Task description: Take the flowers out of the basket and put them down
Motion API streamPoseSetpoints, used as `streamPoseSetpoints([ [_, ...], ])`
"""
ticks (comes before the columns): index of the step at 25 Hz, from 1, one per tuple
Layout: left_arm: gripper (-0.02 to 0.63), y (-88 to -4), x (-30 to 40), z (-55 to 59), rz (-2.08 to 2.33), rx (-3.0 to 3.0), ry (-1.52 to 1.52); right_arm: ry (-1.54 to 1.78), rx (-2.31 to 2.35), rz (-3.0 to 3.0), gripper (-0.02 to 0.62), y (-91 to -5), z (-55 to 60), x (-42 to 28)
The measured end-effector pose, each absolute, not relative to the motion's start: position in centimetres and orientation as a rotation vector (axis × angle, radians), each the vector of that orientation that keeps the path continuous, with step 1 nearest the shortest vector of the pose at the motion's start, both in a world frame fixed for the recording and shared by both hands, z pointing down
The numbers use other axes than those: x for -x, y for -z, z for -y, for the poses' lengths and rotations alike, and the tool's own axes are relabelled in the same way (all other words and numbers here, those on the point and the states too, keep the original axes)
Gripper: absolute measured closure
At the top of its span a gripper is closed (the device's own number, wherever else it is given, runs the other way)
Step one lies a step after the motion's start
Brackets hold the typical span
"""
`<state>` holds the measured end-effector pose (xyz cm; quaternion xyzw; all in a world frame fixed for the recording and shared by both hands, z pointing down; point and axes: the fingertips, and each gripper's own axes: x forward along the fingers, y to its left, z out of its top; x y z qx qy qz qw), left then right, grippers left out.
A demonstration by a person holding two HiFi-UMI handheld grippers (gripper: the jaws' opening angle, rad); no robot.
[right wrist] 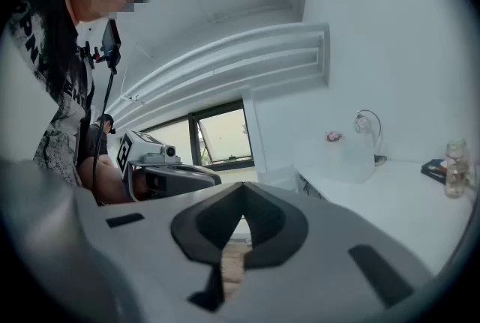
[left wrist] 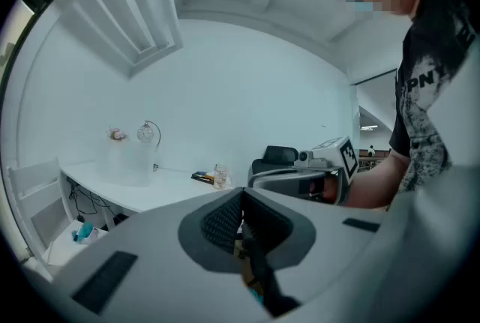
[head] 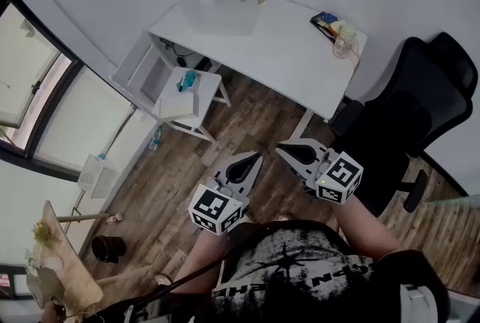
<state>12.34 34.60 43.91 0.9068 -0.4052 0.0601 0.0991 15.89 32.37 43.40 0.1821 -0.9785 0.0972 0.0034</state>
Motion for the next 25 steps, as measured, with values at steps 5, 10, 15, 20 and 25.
streamPoseSetpoints([
  [5,0.589,-43.9,-12.4,-35.1,1.184,-2.648,-0.143,-0.320,-0.569,3.058,0.581,-43.6,-32.9,-15.8],
  [10,0.589,-44.0,-12.9,-35.4,1.219,-2.630,-0.154,-0.350,-0.537,3.059,0.581,-44.4,-33.5,-16.7],
  [15,0.589,-44.1,-13.5,-35.7,1.258,-2.612,-0.147,-0.378,-0.493,3.065,0.580,-44.1,-33.9,-17.4],
  [20,0.589,-44.3,-13.5,-36.3,1.277,-2.570,-0.106,-0.369,-0.437,3.103,0.580,-43.5,-34.6,-17.7],
  [25,0.589,-44.2,-12.4,-36.2,1.299,-2.560,-0.081,-0.364,-0.432,3.140,0.580,-43.0,-34.7,-17.0],
])
